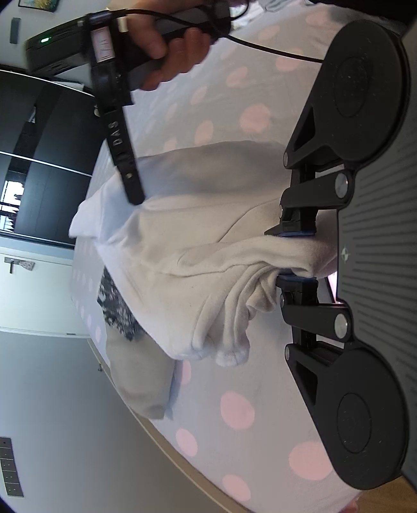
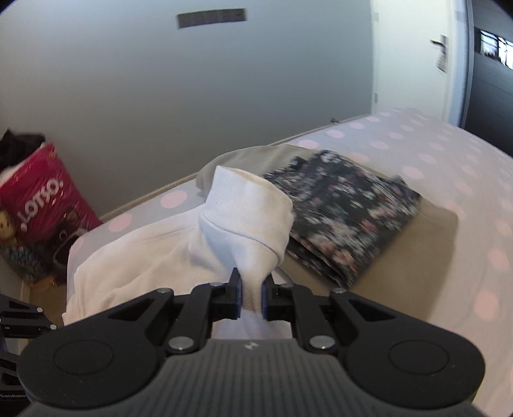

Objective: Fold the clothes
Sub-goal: 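Lift the cream sweatshirt with both grippers and carry it beside the beige blanket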

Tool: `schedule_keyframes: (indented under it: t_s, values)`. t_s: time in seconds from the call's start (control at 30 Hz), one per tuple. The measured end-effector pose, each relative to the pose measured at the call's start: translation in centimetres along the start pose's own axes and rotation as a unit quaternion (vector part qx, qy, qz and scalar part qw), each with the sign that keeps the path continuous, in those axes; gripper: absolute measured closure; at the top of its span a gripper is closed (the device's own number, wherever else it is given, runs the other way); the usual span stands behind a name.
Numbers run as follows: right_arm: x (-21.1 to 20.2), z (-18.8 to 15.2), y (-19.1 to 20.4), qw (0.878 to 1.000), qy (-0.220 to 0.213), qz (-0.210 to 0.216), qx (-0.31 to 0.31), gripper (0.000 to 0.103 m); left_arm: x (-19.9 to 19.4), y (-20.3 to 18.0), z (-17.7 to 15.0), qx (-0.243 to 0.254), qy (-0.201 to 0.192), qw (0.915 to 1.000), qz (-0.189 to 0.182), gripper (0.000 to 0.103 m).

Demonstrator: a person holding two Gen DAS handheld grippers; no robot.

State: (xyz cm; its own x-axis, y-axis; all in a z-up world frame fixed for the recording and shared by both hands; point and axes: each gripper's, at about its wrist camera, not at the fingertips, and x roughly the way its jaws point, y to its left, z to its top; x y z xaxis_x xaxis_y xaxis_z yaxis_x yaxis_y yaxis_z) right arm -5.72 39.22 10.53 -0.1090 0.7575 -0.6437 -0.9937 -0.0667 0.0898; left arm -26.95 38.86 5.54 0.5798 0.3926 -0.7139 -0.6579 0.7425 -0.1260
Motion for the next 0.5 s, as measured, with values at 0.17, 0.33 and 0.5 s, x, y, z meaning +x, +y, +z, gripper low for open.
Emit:
schedule_keyframes:
  t_s: [0.17, 0.33, 0.5]
  values:
    - [4.5, 3.0, 3.5, 0.998, 0.014, -0.001, -0.058, 0.090, 1.3, 3.6, 0.0, -0.007, 0.006, 0.9996, 0.026, 0.084]
    - [9.7, 5.5, 5.8, 0.996, 0.025, 0.002, -0.083, 0.090, 2.9, 7.6, -0.6, -0.051, 0.008, 0.9976, 0.047, 0.084]
    - [15.1, 6.1, 8.0, 0.993, 0.046, 0.006, -0.106, 0.090, 4.9, 10.9, -1.3, -0.098, 0.028, 0.9929, 0.061, 0.084]
